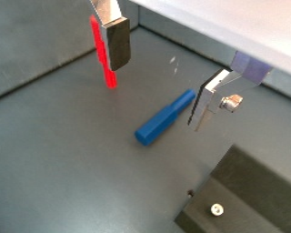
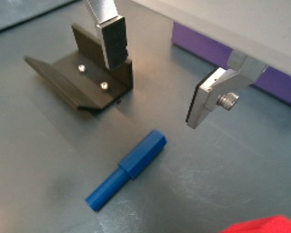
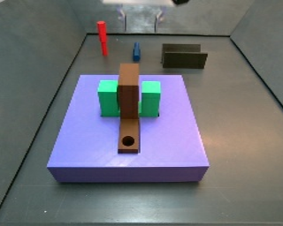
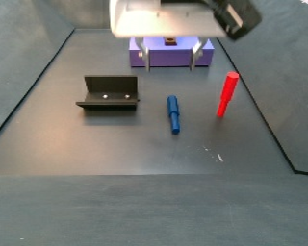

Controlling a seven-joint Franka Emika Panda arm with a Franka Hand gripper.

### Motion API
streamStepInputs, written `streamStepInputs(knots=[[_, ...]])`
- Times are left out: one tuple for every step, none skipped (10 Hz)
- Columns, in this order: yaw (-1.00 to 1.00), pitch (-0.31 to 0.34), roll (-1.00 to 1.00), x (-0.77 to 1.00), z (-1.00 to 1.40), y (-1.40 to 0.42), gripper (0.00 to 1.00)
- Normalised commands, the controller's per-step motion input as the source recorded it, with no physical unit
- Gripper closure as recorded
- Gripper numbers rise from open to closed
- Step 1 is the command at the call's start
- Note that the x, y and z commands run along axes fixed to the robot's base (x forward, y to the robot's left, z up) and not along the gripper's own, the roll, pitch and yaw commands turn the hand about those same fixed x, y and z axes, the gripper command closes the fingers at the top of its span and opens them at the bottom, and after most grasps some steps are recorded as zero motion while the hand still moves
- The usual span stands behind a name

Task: Pick up the blue object. Move up. Place the blue object on the fixture. Regrasp the blue object. Move to above the board. Insert the blue object.
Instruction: Pick up the blue object.

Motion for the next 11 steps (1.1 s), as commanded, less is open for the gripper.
streamStepInputs(knots=[[0.0,-0.027,0.15,0.0,-0.53,-0.01,0.0],[0.0,-0.027,0.15,0.0,-0.48,0.0,0.0],[0.0,-0.033,0.19,0.0,-0.46,0.0,0.0],[0.0,-0.024,0.21,0.0,-0.43,0.0,0.0],[0.0,-0.01,0.22,0.0,-0.39,0.0,0.0],[0.0,0.0,0.17,0.0,-0.33,0.0,0.0],[0.0,0.0,0.12,0.0,-0.26,0.0,0.0],[0.0,0.0,0.11,0.0,-0.27,0.0,0.0],[0.0,0.0,0.13,0.0,-0.23,0.0,0.0],[0.0,0.0,0.13,0.0,-0.21,0.02,0.0],[0.0,0.0,0.12,0.0,-0.21,0.0,0.0]])
